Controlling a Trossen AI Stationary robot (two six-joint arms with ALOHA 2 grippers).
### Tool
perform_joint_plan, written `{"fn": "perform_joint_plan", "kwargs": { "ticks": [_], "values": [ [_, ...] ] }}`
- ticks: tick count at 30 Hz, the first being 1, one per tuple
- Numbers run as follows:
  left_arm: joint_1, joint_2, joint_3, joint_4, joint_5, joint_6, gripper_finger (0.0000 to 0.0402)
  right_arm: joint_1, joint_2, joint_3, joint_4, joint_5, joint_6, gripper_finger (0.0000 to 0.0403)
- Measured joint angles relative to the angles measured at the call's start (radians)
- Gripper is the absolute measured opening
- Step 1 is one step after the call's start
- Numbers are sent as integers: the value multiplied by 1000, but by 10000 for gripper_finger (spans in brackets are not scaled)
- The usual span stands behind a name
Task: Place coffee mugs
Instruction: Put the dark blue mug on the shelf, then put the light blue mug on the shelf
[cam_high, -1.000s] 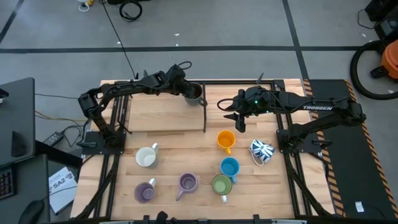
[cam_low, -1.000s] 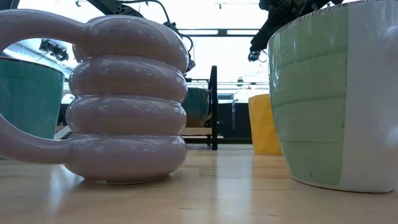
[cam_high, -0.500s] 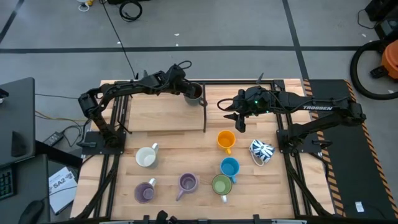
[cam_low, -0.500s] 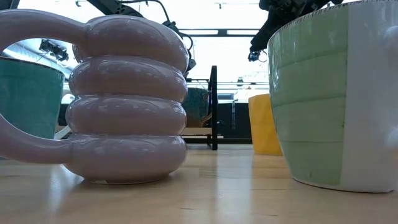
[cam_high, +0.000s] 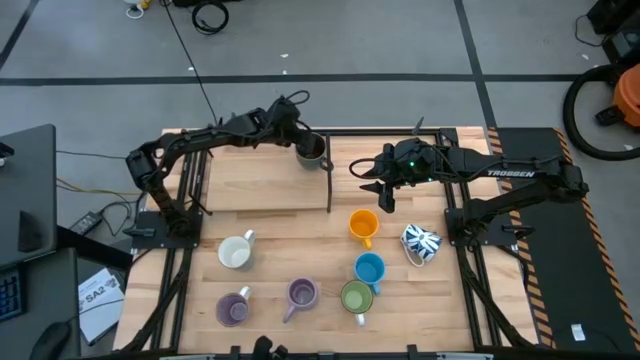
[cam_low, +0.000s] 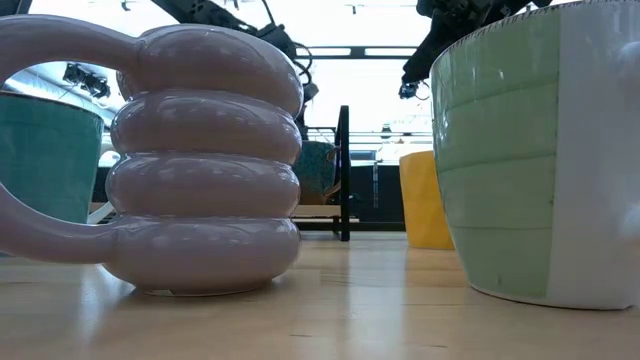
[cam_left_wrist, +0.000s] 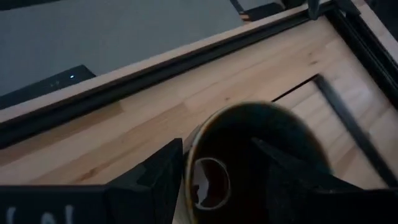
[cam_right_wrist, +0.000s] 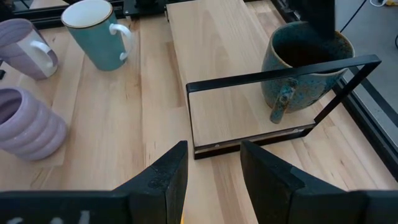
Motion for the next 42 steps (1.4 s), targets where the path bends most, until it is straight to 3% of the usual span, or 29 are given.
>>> {"fn": "perform_joint_plan", "kwargs": {
  "ticks": [9,15,21,27,39,42],
  "values": [
    [-2,0,207,-242,0,121,192,0,0,0,0,0,0,154],
    [-40,-1,393,-592,0,217,192,0,0,0,-1,0,0,154],
    [-146,-1,525,-896,0,289,192,0,0,0,-2,0,0,153],
    [-305,-1,541,-1062,1,298,192,0,0,0,-3,0,0,153],
    [-637,-45,515,-1193,0,90,192,0,0,0,-8,0,0,153],
    [-714,-96,477,-1194,2,-38,192,0,0,0,-18,-8,3,154]
  ]
}}
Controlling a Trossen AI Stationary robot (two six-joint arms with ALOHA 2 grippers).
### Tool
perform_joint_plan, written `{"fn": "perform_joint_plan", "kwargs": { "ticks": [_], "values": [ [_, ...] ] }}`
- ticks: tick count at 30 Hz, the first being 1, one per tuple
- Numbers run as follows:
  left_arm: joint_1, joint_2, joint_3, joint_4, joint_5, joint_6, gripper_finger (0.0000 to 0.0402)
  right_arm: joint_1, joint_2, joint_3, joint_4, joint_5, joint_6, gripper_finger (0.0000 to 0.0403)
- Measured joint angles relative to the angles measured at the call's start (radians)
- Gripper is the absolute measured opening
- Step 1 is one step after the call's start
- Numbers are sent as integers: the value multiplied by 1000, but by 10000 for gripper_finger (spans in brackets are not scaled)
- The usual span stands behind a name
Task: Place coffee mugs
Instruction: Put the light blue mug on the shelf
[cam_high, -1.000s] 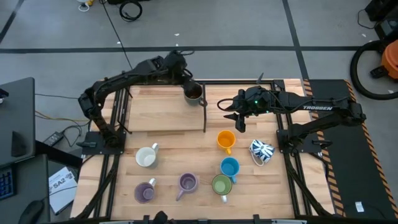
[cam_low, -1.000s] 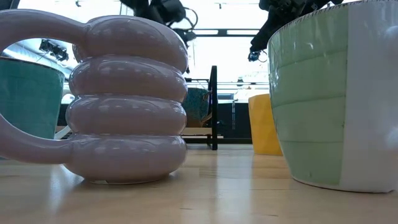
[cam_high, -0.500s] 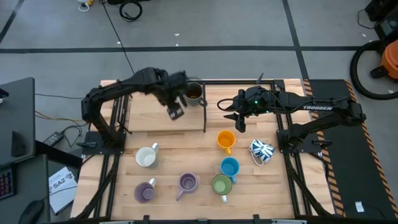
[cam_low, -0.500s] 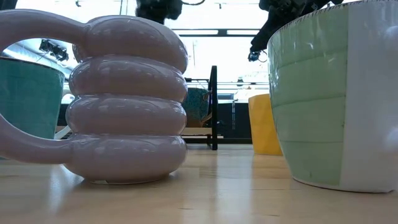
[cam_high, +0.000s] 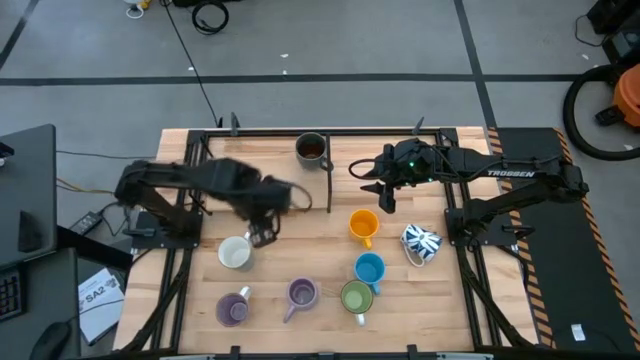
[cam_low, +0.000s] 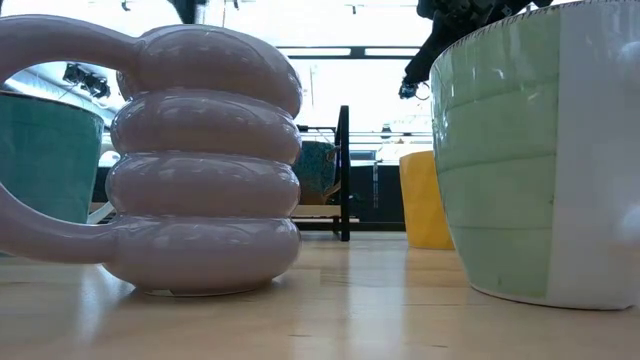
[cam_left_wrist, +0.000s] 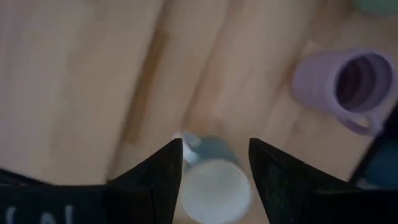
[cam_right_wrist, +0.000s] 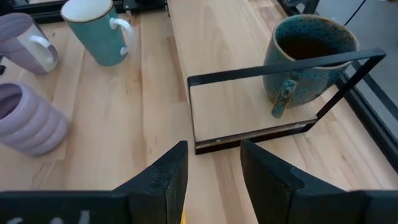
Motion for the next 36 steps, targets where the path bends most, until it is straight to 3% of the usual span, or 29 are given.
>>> {"fn": "perform_joint_plan", "kwargs": {
  "ticks": [5,10,15,19,26,36],
  "values": [
    [-137,-112,-111,0,-13,-314,192,1,0,0,-2,-17,0,153],
    [-284,-207,-252,-3,12,-747,192,1,0,0,-2,-18,-1,153],
    [-406,-241,-345,-2,44,-1147,192,1,0,0,-1,-17,-2,154],
    [-474,-241,-388,-2,62,-1372,192,1,0,0,-1,-17,-2,153],
    [-523,-224,-434,11,68,-1560,192,1,0,0,-1,-18,-3,154],
    [-511,-219,-602,149,34,-1625,192,1,0,0,-1,-18,-3,153]
  ]
}}
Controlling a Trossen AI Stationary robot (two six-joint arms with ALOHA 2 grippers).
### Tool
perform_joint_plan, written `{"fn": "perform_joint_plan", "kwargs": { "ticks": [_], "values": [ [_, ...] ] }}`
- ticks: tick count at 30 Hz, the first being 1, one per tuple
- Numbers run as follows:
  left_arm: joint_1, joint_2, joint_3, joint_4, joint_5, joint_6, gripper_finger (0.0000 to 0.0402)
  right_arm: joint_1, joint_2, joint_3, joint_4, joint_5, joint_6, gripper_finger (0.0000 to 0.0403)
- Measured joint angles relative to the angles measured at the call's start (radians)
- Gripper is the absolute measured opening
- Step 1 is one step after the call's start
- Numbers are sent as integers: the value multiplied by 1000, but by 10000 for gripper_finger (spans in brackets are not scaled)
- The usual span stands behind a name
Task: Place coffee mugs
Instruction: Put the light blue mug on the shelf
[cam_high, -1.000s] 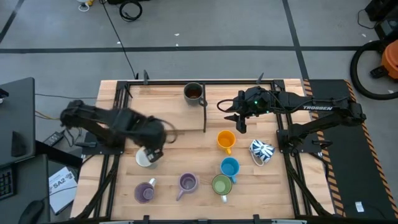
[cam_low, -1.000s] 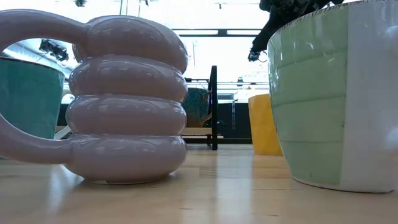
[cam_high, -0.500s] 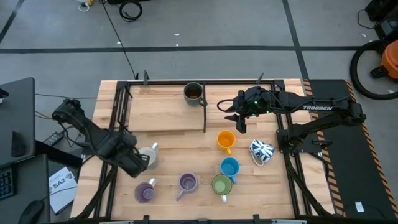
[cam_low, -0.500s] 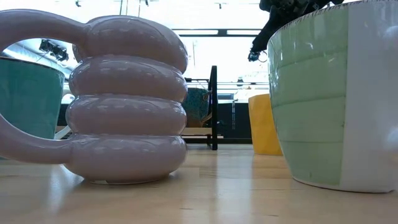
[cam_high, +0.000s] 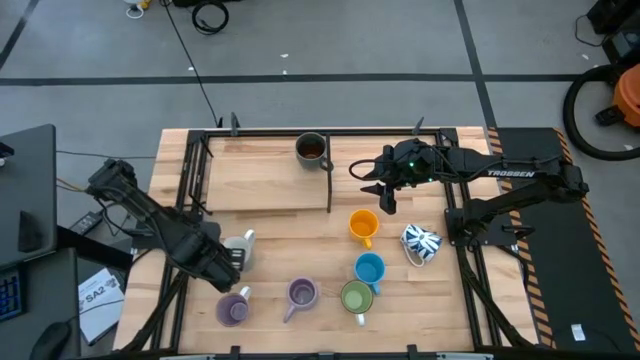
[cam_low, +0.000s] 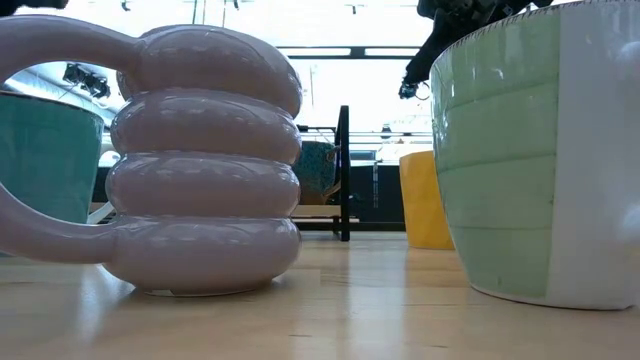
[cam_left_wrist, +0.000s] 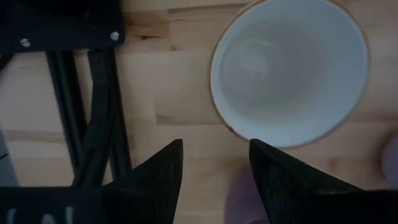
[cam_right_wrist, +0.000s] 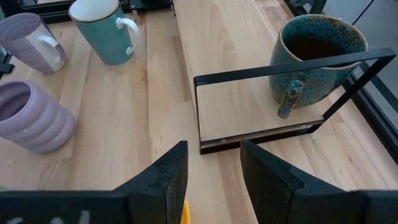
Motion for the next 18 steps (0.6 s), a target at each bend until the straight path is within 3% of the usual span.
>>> {"fn": "perform_joint_plan", "kwargs": {
  "ticks": [11,18],
  "values": [
    [53,0,-129,153,-11,0,192,0,0,0,0,0,0,154],
    [64,0,-174,208,55,-2,192,0,0,0,0,0,0,154]
  ]
}}
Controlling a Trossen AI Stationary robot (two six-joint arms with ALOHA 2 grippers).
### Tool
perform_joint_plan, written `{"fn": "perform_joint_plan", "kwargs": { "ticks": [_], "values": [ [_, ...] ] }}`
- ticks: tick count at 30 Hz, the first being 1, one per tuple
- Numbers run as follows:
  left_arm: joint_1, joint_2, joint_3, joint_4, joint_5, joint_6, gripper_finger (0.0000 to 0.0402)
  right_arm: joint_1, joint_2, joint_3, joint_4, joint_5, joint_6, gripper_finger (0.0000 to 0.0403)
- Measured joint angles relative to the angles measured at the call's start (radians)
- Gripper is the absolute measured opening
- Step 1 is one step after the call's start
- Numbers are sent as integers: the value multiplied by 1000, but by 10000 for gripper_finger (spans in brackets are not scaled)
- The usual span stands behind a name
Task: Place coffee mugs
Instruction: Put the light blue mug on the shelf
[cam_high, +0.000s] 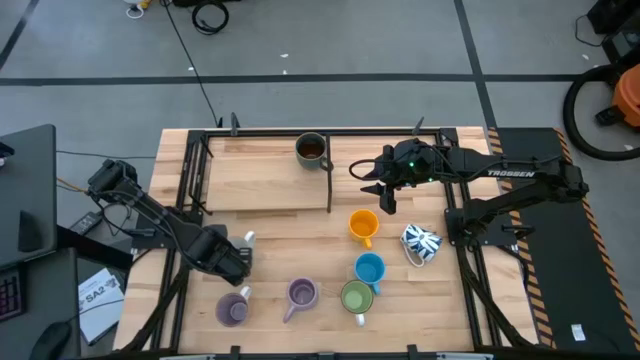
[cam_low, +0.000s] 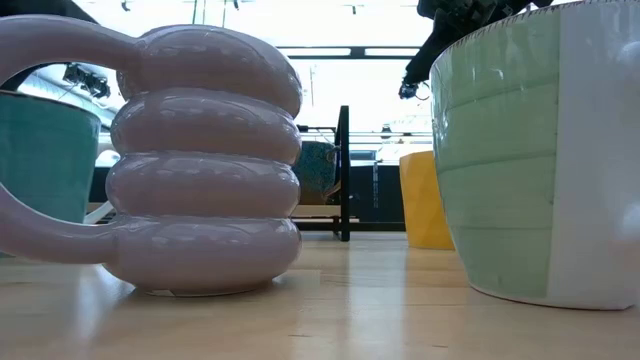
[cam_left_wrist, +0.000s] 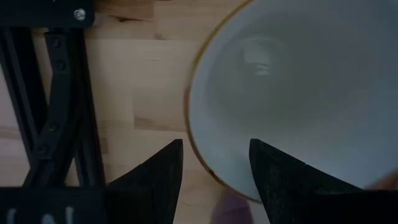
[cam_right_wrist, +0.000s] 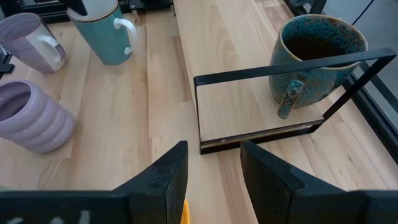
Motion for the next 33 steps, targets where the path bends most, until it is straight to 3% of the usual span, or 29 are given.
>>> {"fn": "perform_joint_plan", "kwargs": {
  "ticks": [6,18,21,26,33],
  "values": [
    [0,0,-9,-3,2,20,177,0,0,0,0,0,0,153],
    [12,0,-9,-7,-83,93,51,0,0,0,0,0,0,154],
    [39,-2,-6,-8,-117,216,29,0,0,0,0,0,0,153],
    [126,-3,-6,-8,-137,515,29,0,0,0,0,0,0,154],
    [292,-7,-8,56,-138,1050,38,0,0,0,0,0,0,154]
  ]
}}
